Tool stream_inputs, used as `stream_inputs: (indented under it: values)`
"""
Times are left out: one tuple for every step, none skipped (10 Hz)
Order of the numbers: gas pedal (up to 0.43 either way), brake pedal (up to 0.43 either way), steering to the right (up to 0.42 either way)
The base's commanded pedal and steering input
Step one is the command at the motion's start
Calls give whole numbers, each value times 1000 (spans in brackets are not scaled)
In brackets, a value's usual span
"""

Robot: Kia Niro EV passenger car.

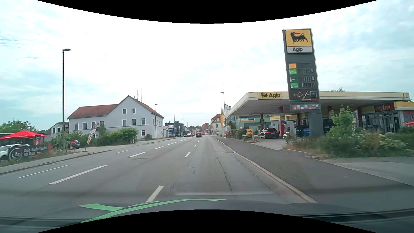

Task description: Follow the waypoints while adhering to traffic rules and regulations

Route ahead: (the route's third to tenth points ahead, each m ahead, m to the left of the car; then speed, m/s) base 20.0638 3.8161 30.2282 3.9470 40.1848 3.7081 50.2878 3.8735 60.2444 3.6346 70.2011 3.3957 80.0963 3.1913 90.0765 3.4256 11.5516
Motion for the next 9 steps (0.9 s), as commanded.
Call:
stream_inputs:
  values:
    - [79, 0, 1]
    - [79, 0, 1]
    - [79, 0, 1]
    - [79, 0, 1]
    - [79, 0, 1]
    - [79, 0, 1]
    - [79, 0, 1]
    - [79, 0, 1]
    - [79, 0, 1]
